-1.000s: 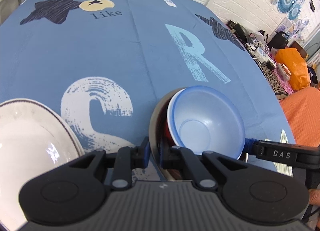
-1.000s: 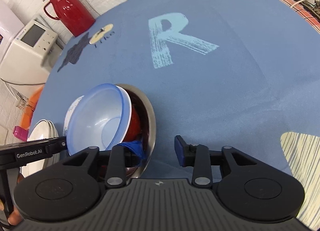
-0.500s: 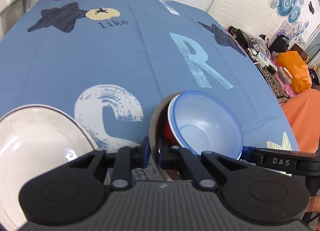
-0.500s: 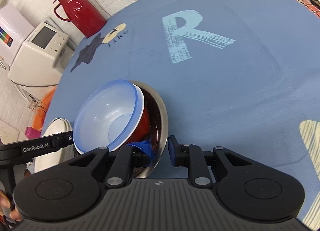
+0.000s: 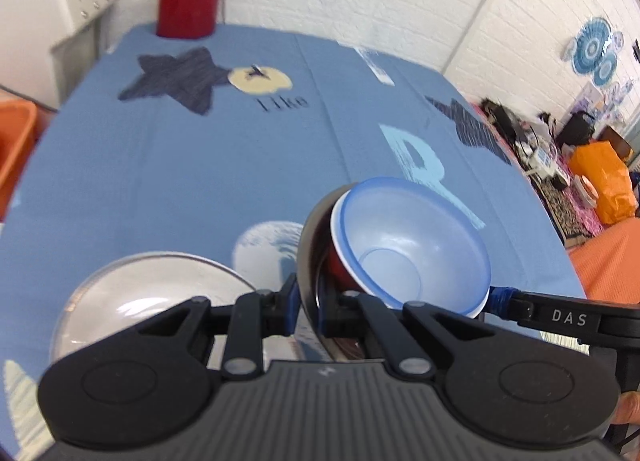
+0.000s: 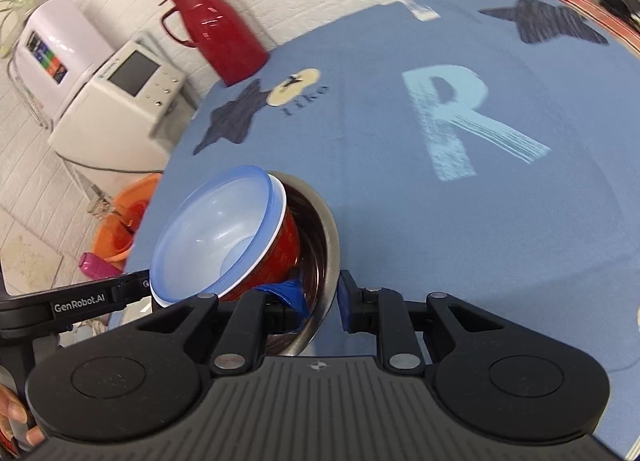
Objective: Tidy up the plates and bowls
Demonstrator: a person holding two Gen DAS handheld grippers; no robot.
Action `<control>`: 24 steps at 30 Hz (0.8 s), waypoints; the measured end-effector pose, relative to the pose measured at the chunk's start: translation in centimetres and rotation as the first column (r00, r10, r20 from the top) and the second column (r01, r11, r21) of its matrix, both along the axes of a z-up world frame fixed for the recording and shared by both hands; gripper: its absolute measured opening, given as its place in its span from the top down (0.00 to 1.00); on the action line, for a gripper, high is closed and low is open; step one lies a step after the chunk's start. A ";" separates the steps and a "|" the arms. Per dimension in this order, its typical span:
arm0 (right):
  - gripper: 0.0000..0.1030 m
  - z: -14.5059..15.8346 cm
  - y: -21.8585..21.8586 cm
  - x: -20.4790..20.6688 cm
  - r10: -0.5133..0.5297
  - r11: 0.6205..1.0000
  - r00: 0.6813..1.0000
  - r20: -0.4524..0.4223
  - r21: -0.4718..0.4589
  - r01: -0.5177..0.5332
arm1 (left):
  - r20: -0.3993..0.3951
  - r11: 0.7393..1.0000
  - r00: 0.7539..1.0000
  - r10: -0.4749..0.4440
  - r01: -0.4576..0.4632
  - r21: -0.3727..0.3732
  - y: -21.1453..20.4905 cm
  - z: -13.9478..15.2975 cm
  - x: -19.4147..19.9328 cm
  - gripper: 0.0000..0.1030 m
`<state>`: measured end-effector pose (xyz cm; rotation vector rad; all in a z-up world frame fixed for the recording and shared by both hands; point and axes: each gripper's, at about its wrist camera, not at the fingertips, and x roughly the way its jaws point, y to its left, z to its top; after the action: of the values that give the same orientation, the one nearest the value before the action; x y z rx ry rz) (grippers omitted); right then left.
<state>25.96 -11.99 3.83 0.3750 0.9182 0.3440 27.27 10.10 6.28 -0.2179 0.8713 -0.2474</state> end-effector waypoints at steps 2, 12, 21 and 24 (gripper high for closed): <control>0.98 0.9 1.6 0.1 0.034 0.999 0.999 0.014 0.005 -0.034 | 0.028 0.999 0.999 0.031 -0.031 0.010 1.7 1.2 -1.1 1.00; 0.98 -0.3 10.5 0.7 0.207 0.978 0.978 -0.037 0.007 -0.207 | 0.008 0.979 0.980 0.200 -0.200 0.046 9.9 0.2 -5.3 1.00; 0.98 -2.6 13.0 0.4 0.244 0.967 0.963 -0.114 -0.048 -0.250 | -0.056 0.976 0.974 0.219 -0.219 -0.005 12.5 -3.9 -5.6 1.00; 0.94 -2.3 13.2 0.2 0.246 0.966 0.964 -0.099 -0.058 -0.252 | -0.078 0.974 0.972 0.221 -0.224 -0.042 13.3 -4.5 -5.6 1.00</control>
<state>26.13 1.20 1.51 0.2114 1.0675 0.5277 21.71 23.39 1.76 -0.3710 0.9050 -0.0523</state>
